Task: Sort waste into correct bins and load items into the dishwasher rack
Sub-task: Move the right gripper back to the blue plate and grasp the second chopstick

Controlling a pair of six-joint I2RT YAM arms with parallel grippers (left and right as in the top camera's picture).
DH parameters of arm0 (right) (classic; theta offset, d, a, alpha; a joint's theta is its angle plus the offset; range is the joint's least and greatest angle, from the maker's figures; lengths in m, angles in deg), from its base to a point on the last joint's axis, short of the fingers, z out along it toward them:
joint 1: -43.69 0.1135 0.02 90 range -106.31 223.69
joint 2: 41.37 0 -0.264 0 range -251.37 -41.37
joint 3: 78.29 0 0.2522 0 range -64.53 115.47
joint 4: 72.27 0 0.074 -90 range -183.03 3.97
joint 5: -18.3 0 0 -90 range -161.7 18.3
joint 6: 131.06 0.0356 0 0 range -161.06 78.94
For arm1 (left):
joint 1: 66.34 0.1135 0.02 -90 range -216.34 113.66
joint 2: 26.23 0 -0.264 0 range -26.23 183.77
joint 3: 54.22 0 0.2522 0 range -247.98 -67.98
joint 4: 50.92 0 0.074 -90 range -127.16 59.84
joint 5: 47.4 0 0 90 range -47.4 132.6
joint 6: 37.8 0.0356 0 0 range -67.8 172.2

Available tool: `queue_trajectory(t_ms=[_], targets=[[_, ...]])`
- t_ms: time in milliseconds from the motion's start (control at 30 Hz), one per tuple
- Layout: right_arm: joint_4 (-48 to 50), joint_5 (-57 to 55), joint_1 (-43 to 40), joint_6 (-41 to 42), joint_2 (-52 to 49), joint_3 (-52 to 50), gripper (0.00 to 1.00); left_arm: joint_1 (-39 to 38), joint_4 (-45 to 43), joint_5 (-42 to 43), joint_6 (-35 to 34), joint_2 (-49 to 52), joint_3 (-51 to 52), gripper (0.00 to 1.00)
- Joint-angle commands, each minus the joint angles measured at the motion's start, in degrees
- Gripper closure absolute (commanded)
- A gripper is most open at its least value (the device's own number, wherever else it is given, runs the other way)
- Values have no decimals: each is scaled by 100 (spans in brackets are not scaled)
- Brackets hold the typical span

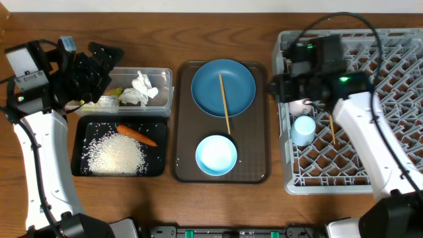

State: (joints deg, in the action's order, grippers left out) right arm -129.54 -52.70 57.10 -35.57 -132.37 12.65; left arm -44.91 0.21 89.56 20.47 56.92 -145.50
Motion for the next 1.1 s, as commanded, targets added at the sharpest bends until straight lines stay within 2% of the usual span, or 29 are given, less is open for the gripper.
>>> queue_trajectory(t_ms=[0,67,133,500,567,600,633,667,767,1067], targets=[[201,-297,505,560,-94,103,25,20,13,-11,-28,0,15,2],[363,-643,811,741,-142,103,15,20,13,-11,-28,0,15,2],[511,-920,1106,780,-201,103,1,20,13,-11,-28,0,15,2],[1209,-1163,2035,1040,-562,103,1,20,13,-11,-28,0,15,2],[1244,-1344,2048,1191,-645,103,35,20,13,-11,-28,0,15,2],[1226,-1554,2048,1453,-686,103,57,20,13,-11,-28,0,15,2],[1217,-1703,2048,1641,-739,103,71,20,13,-11,-28,0,15,2],[1207,-1869,2046,1858,-793,103,74,20,13,-11,-28,0,15,2],[1250,-2197,2055,2157,-1027,103,74,20,13,-11,-28,0,15,2],[1644,-2264,2164,2441,-1856,103,71,20,13,-11,-28,0,15,2]])
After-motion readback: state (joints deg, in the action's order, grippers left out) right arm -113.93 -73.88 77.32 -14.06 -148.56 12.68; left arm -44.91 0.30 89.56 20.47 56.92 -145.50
